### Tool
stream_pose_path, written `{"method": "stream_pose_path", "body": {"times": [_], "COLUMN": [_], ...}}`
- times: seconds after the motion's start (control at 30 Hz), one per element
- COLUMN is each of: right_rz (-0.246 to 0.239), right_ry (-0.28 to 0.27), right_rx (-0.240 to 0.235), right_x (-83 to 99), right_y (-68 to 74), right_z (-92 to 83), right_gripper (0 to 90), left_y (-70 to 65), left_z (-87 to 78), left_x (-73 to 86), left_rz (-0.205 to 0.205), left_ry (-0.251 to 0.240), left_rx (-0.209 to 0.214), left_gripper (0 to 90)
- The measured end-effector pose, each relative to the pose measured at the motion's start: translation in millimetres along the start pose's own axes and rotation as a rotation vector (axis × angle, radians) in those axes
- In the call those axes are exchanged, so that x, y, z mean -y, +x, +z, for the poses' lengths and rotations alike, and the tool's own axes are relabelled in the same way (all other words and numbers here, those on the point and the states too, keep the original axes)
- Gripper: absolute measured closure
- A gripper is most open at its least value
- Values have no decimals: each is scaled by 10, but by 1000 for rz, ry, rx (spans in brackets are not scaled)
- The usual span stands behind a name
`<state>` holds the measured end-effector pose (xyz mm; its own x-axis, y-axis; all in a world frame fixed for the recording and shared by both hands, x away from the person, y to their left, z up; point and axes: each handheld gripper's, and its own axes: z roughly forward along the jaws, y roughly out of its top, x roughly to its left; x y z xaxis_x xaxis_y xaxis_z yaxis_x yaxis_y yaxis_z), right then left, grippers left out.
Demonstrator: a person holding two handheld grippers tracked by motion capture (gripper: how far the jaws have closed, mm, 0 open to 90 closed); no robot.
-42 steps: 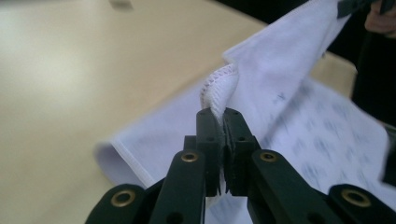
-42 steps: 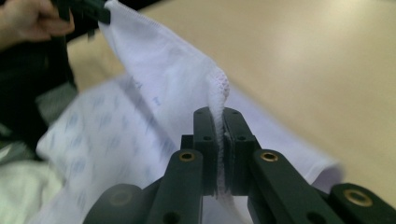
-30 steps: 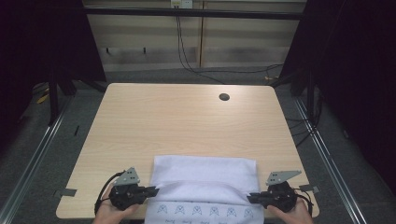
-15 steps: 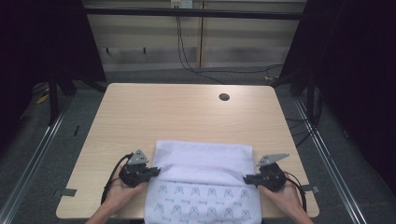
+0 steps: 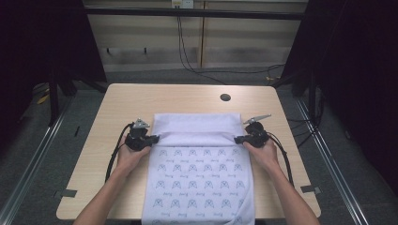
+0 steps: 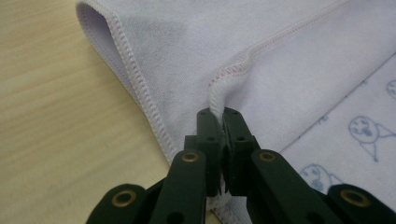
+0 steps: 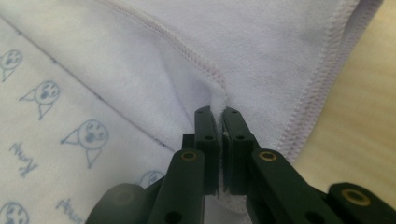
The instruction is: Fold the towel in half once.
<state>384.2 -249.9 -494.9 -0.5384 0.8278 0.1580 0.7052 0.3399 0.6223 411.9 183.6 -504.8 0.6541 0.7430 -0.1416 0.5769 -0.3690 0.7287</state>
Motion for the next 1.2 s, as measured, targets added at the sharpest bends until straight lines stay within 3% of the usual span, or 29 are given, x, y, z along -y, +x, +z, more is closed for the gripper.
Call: {"method": "stream_pose_path", "body": {"times": [0.13,0.3,0.37,0.47,0.5,0.53,0.63,0.73,0.77,0.8,0.83,0.87,0.9,0.93,0.97,1.0,1.03,1.07,1.1,1.2], "right_rz": [22,58,60,62,63,63,72,66,55,18,18,5,-18,-35,-50,-50,-79,-89,-89,-123], "right_ry": [34,7,-8,-2,-19,-19,-101,-223,-242,-280,-280,-303,-346,-364,-377,-377,-411,-428,-428,-442], "right_rx": [67,111,169,175,144,144,75,7,6,20,20,16,0,-1,-3,-3,-19,-33,-33,-28], "right_x": [-238,-379,-436,-459,-447,-447,-445,-501,-519,-564,-564,-577,-592,-597,-600,-600,-593,-581,-581,-499], "right_y": [-115,-266,-263,-259,-270,-270,-331,-364,-350,-296,-296,-266,-192,-149,-107,-107,-26,16,16,180], "right_z": [128,240,294,304,275,275,104,-216,-296,-507,-507,-613,-826,-933,-1042,-1042,-1261,-1364,-1364,-1614], "right_gripper": [866,865,864,865,866,866,866,866,865,865,865,865,865,865,865,865,865,865,865,865], "left_y": [157,206,244,257,262,262,250,152,108,59,18,-25,-73,-175,-226,-226,-356,-356,-428,-614], "left_z": [181,352,375,351,282,282,79,-190,-288,-391,-497,-610,-730,-964,-1082,-1082,-1280,-1280,-1371,-1605], "left_x": [-131,-318,-350,-357,-347,-347,-363,-449,-488,-527,-565,-604,-640,-701,-724,-724,-758,-758,-761,-732], "left_rz": [-49,-19,-36,-56,-59,-59,-72,-32,-24,-18,-9,6,17,41,60,60,94,94,106,128], "left_ry": [-41,-29,-27,-26,-34,-34,-99,-158,-186,-214,-238,-256,-280,-327,-343,-343,-374,-374,-397,-447], "left_rx": [-28,-89,-88,-74,-40,-40,15,38,52,55,64,67,69,96,100,100,74,74,82,122], "left_gripper": [873,873,872,874,875,874,874,873,873,872,872,872,872,872,872,871,871,871,871,871]}}
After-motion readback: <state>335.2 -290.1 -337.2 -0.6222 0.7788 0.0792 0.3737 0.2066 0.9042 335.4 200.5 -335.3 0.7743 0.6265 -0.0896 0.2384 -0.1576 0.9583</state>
